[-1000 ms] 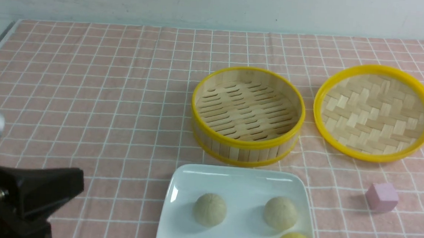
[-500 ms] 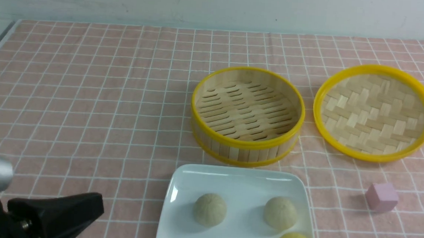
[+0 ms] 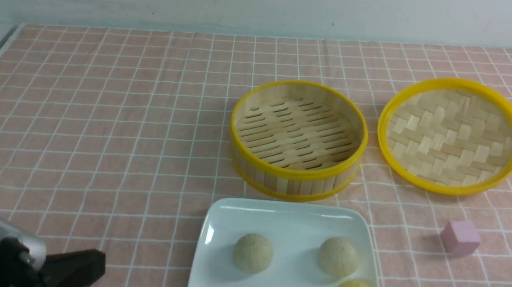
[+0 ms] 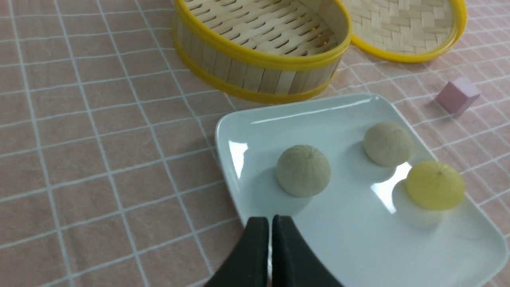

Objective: Put the steamed buns into the plate on the pink tablecloth.

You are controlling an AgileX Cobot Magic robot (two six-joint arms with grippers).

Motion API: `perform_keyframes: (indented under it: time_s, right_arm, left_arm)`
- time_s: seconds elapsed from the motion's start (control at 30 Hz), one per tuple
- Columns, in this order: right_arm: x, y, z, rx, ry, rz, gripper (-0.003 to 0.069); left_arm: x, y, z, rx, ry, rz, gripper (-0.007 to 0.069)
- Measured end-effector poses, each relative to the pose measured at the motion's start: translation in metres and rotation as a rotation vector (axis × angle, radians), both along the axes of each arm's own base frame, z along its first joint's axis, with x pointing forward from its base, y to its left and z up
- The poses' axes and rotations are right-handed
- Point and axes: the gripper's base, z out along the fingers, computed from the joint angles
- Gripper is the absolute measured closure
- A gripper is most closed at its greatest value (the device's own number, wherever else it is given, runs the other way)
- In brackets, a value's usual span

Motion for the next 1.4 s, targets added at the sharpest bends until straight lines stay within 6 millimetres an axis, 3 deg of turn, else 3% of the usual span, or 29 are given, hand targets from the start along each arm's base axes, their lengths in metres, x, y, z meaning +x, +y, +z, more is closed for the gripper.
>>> perform_keyframes:
  time_s: [0.2, 0.37, 0.63, 0.87, 1.4]
  right_arm:
    - [0.000, 0.000, 0.000, 0.000, 0.000, 0.000, 0.0615]
    - [0.000, 0.000, 0.000, 0.000, 0.000, 0.000, 0.0608]
    - [0.000, 0.000, 0.000, 0.000, 0.000, 0.000, 0.0596]
    - [0.000, 0.000, 0.000, 0.000, 0.000, 0.000, 0.0584]
    - [0.000, 0.000, 0.000, -0.001, 0.000, 0.000, 0.0559]
  left_arm:
    - [-0.012, 0.028, -0.017, -0.039, -0.088, 0.210, 0.0575]
    - [-0.023, 0.046, -0.040, 0.033, -0.198, 0.388, 0.0570]
    - [-0.023, 0.057, -0.083, 0.094, -0.125, 0.599, 0.0561]
    - [-0.023, 0.061, -0.082, 0.093, -0.134, 0.693, 0.0554]
    - [-0.023, 0.061, -0.082, 0.091, -0.134, 0.698, 0.0543]
